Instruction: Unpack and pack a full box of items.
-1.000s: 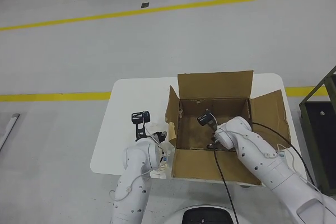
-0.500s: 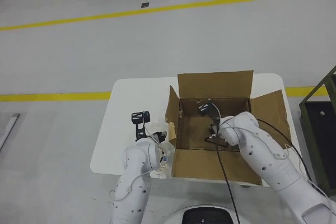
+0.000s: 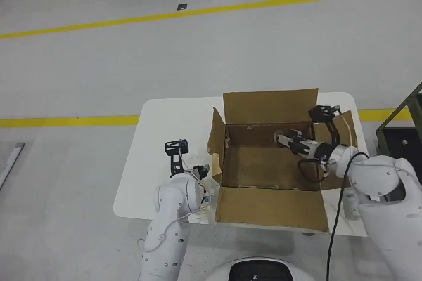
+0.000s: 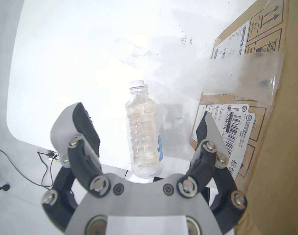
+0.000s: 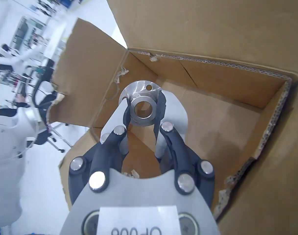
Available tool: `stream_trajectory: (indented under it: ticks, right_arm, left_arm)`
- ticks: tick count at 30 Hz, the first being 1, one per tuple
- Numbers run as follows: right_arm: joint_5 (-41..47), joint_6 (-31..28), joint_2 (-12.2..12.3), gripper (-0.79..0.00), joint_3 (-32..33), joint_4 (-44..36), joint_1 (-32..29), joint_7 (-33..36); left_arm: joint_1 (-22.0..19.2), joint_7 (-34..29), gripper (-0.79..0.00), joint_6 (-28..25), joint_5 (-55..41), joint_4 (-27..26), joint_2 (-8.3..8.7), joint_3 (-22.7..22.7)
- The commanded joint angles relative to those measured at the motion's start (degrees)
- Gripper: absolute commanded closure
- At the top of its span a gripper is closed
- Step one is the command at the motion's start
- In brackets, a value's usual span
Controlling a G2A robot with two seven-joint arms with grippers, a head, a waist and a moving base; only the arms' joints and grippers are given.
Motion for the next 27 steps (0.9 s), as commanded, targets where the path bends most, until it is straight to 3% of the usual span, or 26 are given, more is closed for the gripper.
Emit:
stream_trajectory:
  ticks: [1, 18, 24, 27]
  right_arm:
    - [4.16, -1.00, 0.07, 0.000, 0.83, 0.63, -0.59, -0.66]
    - [7.03, -1.59, 0.21, 0.000, 1.76, 0.36, -1.05, -2.86]
    - [12.47, -0.42, 0.96, 0.000, 9.66, -6.30, -3.09, -8.27]
    - [9.66, 0.05, 1.74, 0.000, 15.68, -10.50, -4.90, -9.61]
  left_arm:
    - [0.00, 0.00, -0.785, 0.00, 0.00, 0.00, 0.00, 0.00]
    - [0.00, 0.00, -0.785, 0.00, 0.00, 0.00, 0.00, 0.00]
    - [0.00, 0.00, -0.785, 0.00, 0.00, 0.00, 0.00, 0.00]
    - [0.00, 0.00, -0.785, 0.00, 0.00, 0.00, 0.00, 0.00]
